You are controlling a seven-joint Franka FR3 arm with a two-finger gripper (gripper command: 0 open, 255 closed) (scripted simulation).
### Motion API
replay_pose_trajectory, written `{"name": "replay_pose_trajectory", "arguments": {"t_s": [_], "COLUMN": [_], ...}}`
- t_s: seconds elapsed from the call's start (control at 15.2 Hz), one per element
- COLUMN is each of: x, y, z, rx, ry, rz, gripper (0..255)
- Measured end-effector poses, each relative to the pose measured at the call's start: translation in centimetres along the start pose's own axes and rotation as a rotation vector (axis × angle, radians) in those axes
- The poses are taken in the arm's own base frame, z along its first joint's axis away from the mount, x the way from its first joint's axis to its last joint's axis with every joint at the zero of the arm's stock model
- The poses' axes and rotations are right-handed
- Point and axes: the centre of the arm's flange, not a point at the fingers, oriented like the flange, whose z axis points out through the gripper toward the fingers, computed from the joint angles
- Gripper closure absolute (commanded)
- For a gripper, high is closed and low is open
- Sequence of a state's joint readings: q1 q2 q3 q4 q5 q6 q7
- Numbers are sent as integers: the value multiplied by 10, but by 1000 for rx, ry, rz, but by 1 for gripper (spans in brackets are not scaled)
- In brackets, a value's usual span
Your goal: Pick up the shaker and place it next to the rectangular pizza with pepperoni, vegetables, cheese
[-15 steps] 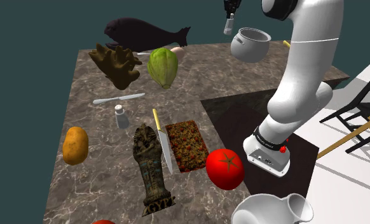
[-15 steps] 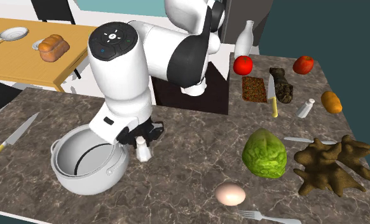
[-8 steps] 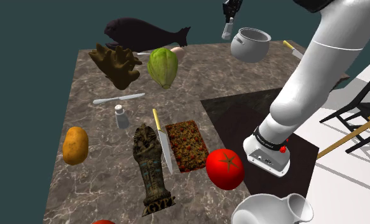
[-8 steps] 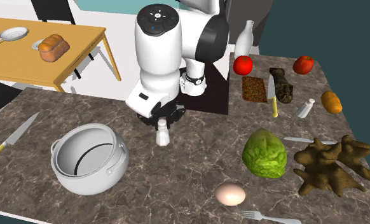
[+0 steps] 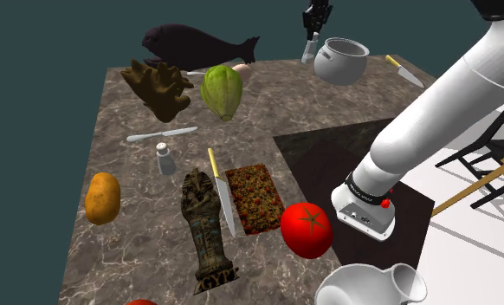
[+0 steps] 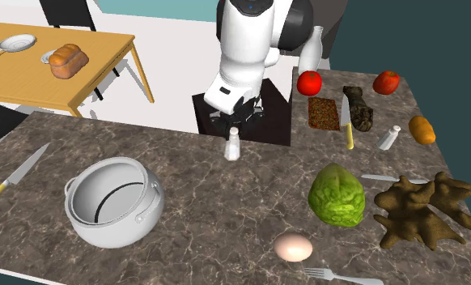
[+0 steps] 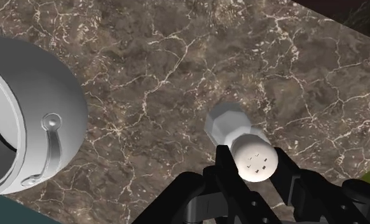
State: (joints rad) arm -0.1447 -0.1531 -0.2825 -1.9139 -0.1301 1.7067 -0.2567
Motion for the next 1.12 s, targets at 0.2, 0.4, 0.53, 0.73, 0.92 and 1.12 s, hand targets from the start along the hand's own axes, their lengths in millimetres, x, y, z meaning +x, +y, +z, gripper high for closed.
{"name": "replay_pose_trajectory", "arguments": {"t_s": [0.2,0.4,0.53,0.73,0.92,1.12], "x": [-23,-46,-62,-87,-109,-135], "y": [-32,-64,-82,-117,-145,-179], "z": [1,2,2,2,1,-3], "rx": [0,0,0,0,0,0], "ry": [0,0,0,0,0,0], "rz": [0,-1,0,-1,0,0], "gripper": [255,255,255,255,255,255]}}
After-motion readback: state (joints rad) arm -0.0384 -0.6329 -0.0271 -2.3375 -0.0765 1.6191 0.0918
